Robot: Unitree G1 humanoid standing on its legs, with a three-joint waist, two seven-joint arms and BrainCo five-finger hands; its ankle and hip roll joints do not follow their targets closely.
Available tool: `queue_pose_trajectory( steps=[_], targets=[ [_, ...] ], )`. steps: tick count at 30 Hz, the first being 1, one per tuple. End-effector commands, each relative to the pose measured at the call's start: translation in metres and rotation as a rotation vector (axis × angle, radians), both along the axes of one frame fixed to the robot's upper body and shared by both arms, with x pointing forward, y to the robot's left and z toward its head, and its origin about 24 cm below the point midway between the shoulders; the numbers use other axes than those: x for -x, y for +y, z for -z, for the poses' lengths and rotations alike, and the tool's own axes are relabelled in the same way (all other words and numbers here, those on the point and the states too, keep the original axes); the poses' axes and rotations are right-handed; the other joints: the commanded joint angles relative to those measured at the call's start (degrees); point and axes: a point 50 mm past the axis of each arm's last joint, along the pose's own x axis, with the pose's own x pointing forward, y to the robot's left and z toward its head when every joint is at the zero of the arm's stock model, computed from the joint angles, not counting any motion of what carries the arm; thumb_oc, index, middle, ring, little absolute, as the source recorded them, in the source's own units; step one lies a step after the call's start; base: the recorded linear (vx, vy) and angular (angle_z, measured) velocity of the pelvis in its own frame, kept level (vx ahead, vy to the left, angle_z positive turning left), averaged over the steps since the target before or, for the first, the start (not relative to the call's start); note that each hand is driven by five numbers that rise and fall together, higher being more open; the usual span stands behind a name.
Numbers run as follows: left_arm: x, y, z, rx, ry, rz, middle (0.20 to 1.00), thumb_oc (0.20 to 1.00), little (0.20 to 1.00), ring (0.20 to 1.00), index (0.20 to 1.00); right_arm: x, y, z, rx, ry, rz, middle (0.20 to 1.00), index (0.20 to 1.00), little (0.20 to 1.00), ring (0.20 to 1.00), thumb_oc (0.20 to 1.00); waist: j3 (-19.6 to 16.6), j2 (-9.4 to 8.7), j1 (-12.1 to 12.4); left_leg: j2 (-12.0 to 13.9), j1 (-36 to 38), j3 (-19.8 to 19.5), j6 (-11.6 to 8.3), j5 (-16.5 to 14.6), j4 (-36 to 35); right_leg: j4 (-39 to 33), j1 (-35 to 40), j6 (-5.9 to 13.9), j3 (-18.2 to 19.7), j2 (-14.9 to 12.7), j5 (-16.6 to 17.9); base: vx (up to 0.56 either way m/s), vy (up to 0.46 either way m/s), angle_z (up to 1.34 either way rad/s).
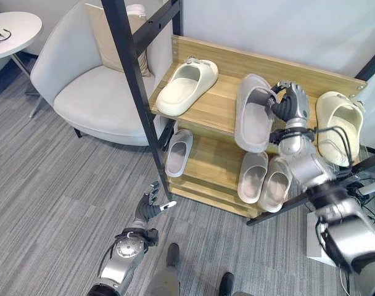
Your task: Arrange the slippers neatly on the shoe rack.
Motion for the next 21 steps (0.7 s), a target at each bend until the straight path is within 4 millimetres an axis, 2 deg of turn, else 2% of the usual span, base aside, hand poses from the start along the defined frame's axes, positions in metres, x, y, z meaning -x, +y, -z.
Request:
queue_pose_trajectory(
  steps=[1, 3, 6, 9, 12, 14, 15, 18, 19, 20, 21],
  targets=[
    [-0.014, 0.010, -0.024, -0.040, -0.140, -0.058, 1.000, 1.000, 1.000, 1.000, 1.000, 0.053, -0.009, -0.032, -0.142, -0.368, -0.078, 0.200, 0.200, 0.200, 0.200, 0.200, -1.14, 0.06, -0.97, 0.04, 5.92, -1.54, -1.06, -9.72, -0.29, 1.63, 1.06, 2.04, 3.59, -0.40, -5.30, 0.03, -0.023, 0.11],
    [-0.012, 0.011, -0.028, -0.042, -0.156, -0.069, 1.000, 1.000, 1.000, 1.000, 1.000, 0.080, -0.006, -0.028, -0.349, -0.430, -0.238, 0.200, 0.200, 0.200, 0.200, 0.200, -0.94, 0.32, -1.82, 0.16, 5.62, -1.32, -1.08, -9.08, -0.29, 1.89, 0.67, 2.10, 3.50, -0.51, -4.97, -0.04, -0.017, -0.03],
    [-0.003, 0.016, -0.023, -0.028, -0.124, -0.082, 1.000, 1.000, 1.000, 1.000, 1.000, 0.100, 0.001, -0.017, -0.606, -0.392, -0.507, 0.200, 0.200, 0.200, 0.200, 0.200, -1.19, 0.44, -2.64, 0.43, 6.24, -0.95, -1.22, -9.67, -0.29, 1.79, 1.39, 2.22, 3.36, -0.63, -5.57, 0.01, -0.026, -0.10],
    [0.006, 0.021, -0.016, -0.001, -0.093, -0.100, 1.000, 1.000, 1.000, 1.000, 1.000, 0.109, 0.017, -0.004, -0.791, -0.287, -0.793, 0.200, 0.200, 0.200, 0.200, 0.200, -1.42, 0.76, -2.99, 0.57, 6.57, -0.55, -1.37, -9.54, -0.29, 1.78, 1.59, 2.19, 3.37, -0.62, -5.58, 0.00, -0.025, -0.22],
    [0.008, 0.024, -0.015, 0.022, -0.097, -0.104, 1.000, 1.000, 1.000, 1.000, 1.000, 0.109, 0.052, 0.015, -0.941, -0.065, -1.128, 0.200, 0.200, 0.200, 0.200, 0.200, -1.37, 1.17, -2.54, 0.70, 6.56, -0.43, -1.78, -9.17, -0.29, 2.15, 1.37, 1.96, 3.18, -0.61, -5.62, -0.03, -0.042, 0.00],
    [0.005, 0.021, -0.017, 0.031, -0.115, -0.094, 1.000, 1.000, 1.000, 1.000, 1.000, 0.107, 0.078, 0.026, -0.927, 0.089, -1.273, 0.200, 0.200, 0.200, 0.200, 0.200, -0.85, 1.47, -1.76, 0.73, 6.26, -0.69, -2.19, -8.74, -0.29, 2.38, 1.18, 1.72, 2.80, -0.61, -5.65, -0.07, -0.054, 0.06],
    [-0.003, 0.018, -0.022, 0.026, -0.146, -0.079, 1.000, 1.000, 1.000, 1.000, 1.000, 0.103, 0.099, 0.037, -0.821, 0.217, -1.323, 0.200, 0.200, 0.200, 0.200, 0.200, -0.15, 1.63, -0.88, 0.82, 5.78, -1.14, -2.55, -8.31, -0.29, 2.61, 0.94, 1.48, 2.31, -0.58, -5.79, -0.06, -0.054, 0.10],
    [-0.006, 0.018, -0.024, 0.024, -0.161, -0.079, 1.000, 1.000, 1.000, 1.000, 1.000, 0.101, 0.106, 0.041, -0.788, 0.258, -1.343, 0.200, 0.200, 0.200, 0.200, 0.200, 0.24, 1.68, -0.71, 0.91, 5.59, -1.34, -2.66, -8.10, -0.29, 2.77, 0.82, 1.41, 1.98, -0.58, -5.86, -0.06, -0.038, 0.15],
    [-0.015, 0.016, -0.028, 0.016, -0.183, -0.085, 1.000, 1.000, 1.000, 1.000, 1.000, 0.099, 0.115, 0.059, -0.682, 0.370, -1.329, 0.200, 0.200, 0.200, 0.200, 0.200, 1.34, 1.78, -0.36, 1.06, 4.83, -1.82, -2.98, -7.63, -0.29, 3.39, 0.23, 1.23, 1.25, -0.56, -6.14, -0.06, -0.033, 0.21],
    [-0.015, 0.016, -0.028, 0.016, -0.183, -0.085, 1.000, 1.000, 1.000, 1.000, 1.000, 0.099, 0.115, 0.059, -0.682, 0.370, -1.329, 0.200, 0.200, 0.200, 0.200, 0.200, 1.34, 1.78, -0.36, 1.06, 4.83, -1.82, -2.98, -7.63, -0.29, 3.39, 0.23, 1.23, 1.25, -0.56, -6.14, -0.10, -0.047, 0.18],
    [-0.020, 0.015, -0.032, 0.012, -0.205, -0.096, 1.000, 1.000, 1.000, 1.000, 1.000, 0.095, 0.113, 0.069, -0.598, 0.407, -1.265, 0.200, 0.200, 0.200, 0.200, 0.200, 2.38, 1.89, -0.28, 1.25, 4.37, -2.12, -3.09, -7.35, -0.29, 4.14, -0.36, 1.18, 0.69, -0.64, -6.36, -0.12, -0.026, 0.10]
  ],
)
